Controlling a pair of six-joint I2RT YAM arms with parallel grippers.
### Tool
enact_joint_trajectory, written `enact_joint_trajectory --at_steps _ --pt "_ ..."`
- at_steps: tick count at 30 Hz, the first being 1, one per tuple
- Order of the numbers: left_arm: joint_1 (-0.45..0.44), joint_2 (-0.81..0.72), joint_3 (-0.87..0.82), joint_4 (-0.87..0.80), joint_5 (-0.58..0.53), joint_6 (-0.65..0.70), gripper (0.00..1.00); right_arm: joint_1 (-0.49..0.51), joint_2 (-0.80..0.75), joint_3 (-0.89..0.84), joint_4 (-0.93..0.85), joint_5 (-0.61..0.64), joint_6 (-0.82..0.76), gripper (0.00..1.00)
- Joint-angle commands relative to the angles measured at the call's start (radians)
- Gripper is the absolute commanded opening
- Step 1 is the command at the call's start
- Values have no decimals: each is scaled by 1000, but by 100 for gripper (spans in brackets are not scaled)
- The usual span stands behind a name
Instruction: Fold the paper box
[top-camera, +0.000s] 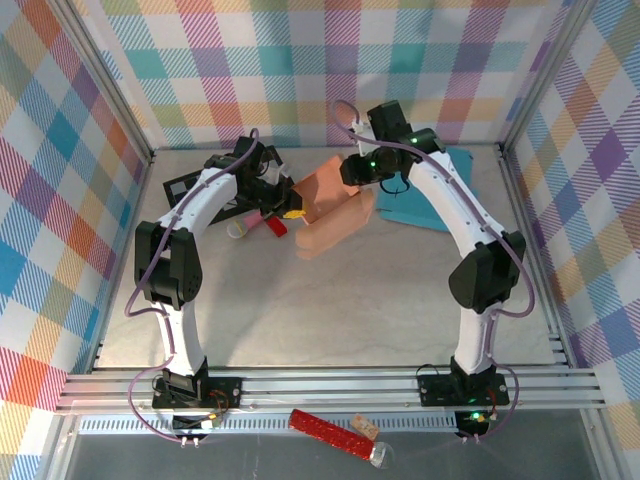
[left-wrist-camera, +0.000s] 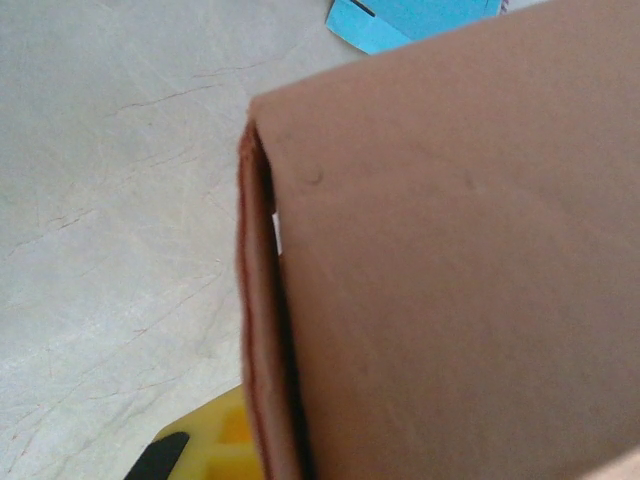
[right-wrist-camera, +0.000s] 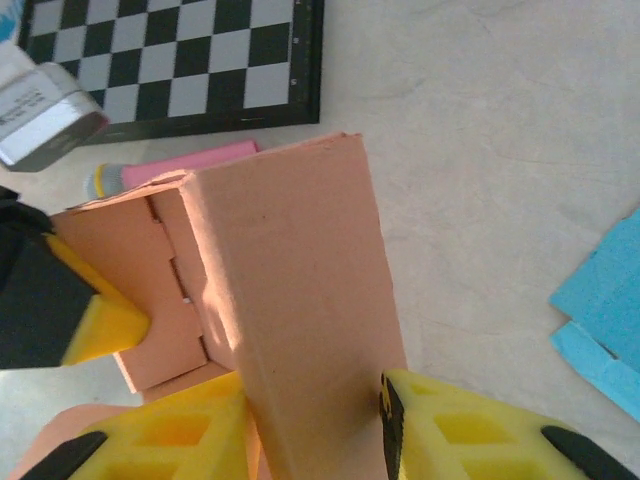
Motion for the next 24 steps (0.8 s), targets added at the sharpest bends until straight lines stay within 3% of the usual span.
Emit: enact_joint_trajectory --at_steps 1,10,13,16,20,24 --pt "-3 -4 38 -10 41 17 0 25 46 38 -62 120 -15 36" --pt "-17 1 43 -5 34 10 0 135 120 136 -149 476 30 5" --pt "-24 3 48 -5 29 6 0 162 134 150 -154 545 35 0" --pt "-29 7 51 -7 26 6 0 167 144 161 -158 567 37 1" --pt "-33 8 53 -10 26 8 0 166 155 181 -153 563 23 17" --pt "-38 10 54 -16 25 12 0 167 174 209 -154 561 15 20"
